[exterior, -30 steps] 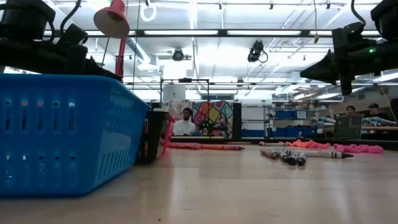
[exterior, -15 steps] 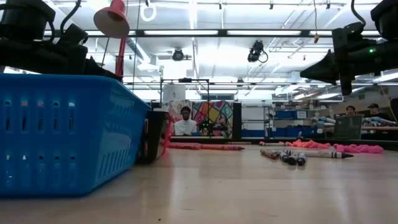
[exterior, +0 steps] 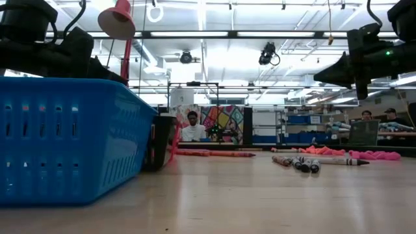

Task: Sort crayons
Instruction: Put the black crayon into the black basket

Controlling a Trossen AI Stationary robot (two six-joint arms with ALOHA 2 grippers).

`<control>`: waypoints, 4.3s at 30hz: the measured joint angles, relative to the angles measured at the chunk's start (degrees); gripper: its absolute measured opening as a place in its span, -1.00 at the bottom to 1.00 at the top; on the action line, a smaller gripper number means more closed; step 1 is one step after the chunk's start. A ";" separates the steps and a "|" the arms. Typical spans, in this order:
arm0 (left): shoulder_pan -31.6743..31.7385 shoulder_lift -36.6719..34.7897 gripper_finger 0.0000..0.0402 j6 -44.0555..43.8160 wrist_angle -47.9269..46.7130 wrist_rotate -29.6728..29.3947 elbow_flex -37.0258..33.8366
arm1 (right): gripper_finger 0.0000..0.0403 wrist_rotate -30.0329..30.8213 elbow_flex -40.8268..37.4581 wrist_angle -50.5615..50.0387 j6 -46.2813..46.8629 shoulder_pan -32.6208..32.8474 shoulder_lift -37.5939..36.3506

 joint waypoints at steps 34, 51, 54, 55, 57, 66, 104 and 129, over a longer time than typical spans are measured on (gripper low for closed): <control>-0.01 0.02 -0.94 -0.02 -0.02 0.00 0.01 | -0.94 0.00 0.02 0.00 0.00 0.00 0.00; -0.02 0.01 -0.94 -0.03 -0.02 0.00 0.01 | -0.94 -0.01 0.02 0.00 0.00 0.00 0.00; 0.00 0.00 -0.94 -0.04 -0.02 0.00 0.02 | -0.94 0.01 0.02 0.00 0.00 -0.01 -0.01; 0.00 0.02 -0.94 -0.04 -0.04 0.00 0.00 | -0.94 0.00 0.02 0.00 0.00 -0.01 -0.01; -0.02 0.01 -0.94 -0.02 -0.02 0.00 0.00 | -0.94 0.01 0.02 0.00 0.00 -0.01 0.01; -0.02 0.02 -0.94 -0.03 -0.03 0.00 0.02 | -0.94 0.01 0.00 0.00 0.00 -0.01 0.01; -0.02 0.02 -0.94 -11.57 10.08 0.00 0.01 | -0.94 -2.29 0.00 10.37 3.23 -0.01 0.01; 7.13 5.32 -0.94 2.74 13.13 12.49 8.87 | -0.94 -19.58 14.90 7.00 -8.22 -3.89 36.17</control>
